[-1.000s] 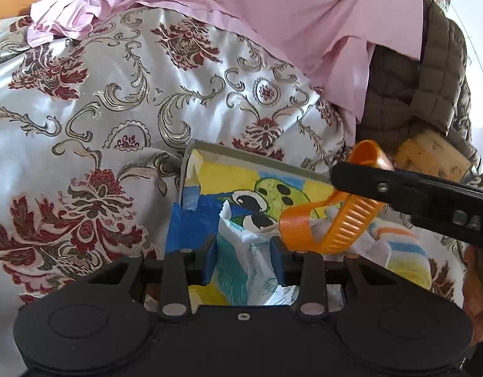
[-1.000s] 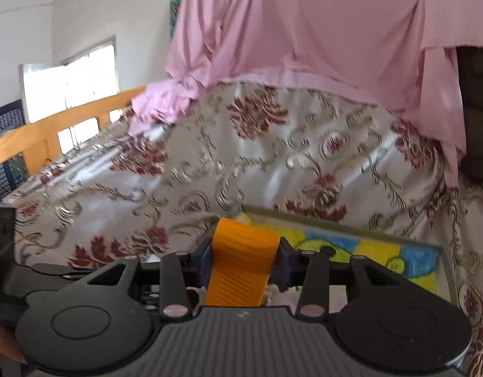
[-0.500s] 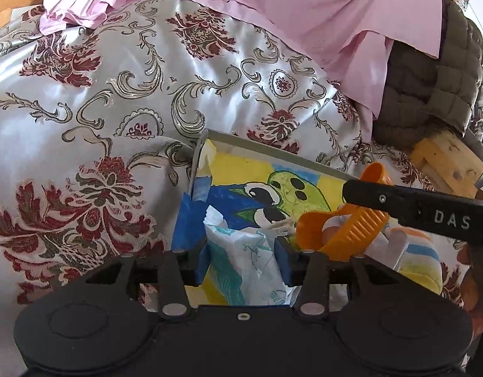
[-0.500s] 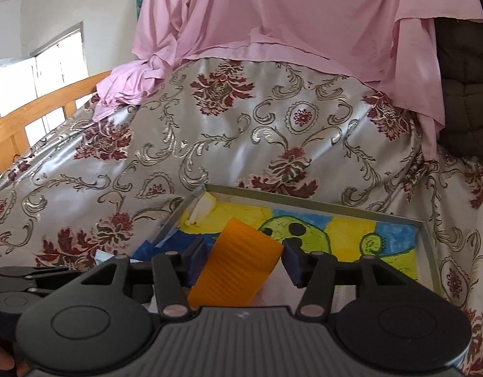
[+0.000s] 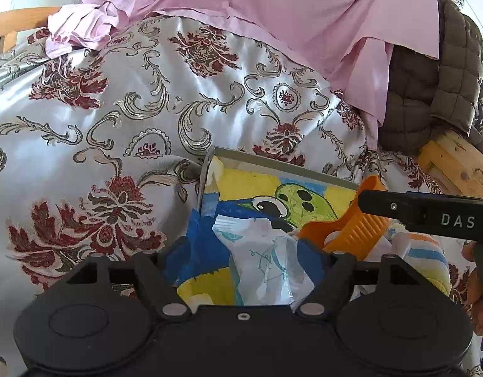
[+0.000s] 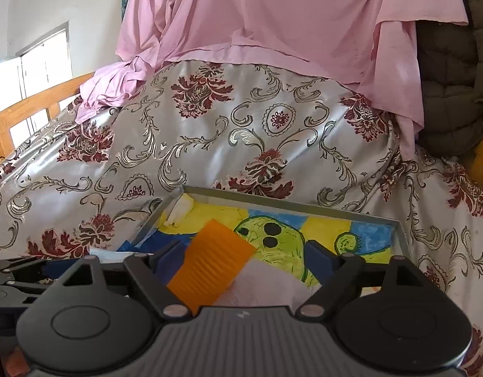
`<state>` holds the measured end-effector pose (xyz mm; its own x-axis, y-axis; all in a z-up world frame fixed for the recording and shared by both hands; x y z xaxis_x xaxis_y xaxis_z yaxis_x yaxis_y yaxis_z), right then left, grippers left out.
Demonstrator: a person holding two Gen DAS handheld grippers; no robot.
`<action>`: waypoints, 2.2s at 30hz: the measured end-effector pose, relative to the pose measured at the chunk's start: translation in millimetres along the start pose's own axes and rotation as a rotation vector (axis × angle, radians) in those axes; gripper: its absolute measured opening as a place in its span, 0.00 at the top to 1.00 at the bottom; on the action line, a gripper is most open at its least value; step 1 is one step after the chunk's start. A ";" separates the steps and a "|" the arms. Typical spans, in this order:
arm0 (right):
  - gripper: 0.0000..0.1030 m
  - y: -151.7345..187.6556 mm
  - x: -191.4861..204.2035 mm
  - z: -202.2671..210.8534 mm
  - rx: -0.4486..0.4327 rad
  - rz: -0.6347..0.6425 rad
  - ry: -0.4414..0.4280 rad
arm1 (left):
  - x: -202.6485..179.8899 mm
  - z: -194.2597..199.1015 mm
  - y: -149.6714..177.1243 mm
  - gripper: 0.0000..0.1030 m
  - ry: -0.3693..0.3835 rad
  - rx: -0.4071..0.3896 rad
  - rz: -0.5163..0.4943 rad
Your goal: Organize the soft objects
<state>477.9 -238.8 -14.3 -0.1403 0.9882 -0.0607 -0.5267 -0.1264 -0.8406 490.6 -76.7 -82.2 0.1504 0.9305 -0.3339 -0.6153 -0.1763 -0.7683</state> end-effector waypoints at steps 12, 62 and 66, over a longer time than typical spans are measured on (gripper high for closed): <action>0.06 -7.9 -12.8 54.4 -0.068 0.002 0.032 | -19.4 23.6 -10.3 0.19 -0.008 -0.040 -0.046; 0.00 106.5 38.1 323.1 -0.275 -0.279 0.187 | -68.6 300.9 50.4 0.01 -0.006 -0.291 -0.188; 0.00 130.4 42.1 325.7 -0.278 -0.290 0.225 | -62.2 308.1 72.0 0.01 -0.028 -0.305 -0.210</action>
<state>130.2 -241.7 48.9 0.1814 0.9774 0.1088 -0.2683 0.1556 -0.9507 198.6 -48.4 51.5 0.2255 0.9642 -0.1396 -0.3138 -0.0637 -0.9474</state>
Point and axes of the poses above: each gripper's, at about its wrist camera, not at the fingertips, and z roughly against the way its jaws point, x to its left, y to its underside, the point moved 7 cm from there along -z, roughly the way its jaws point
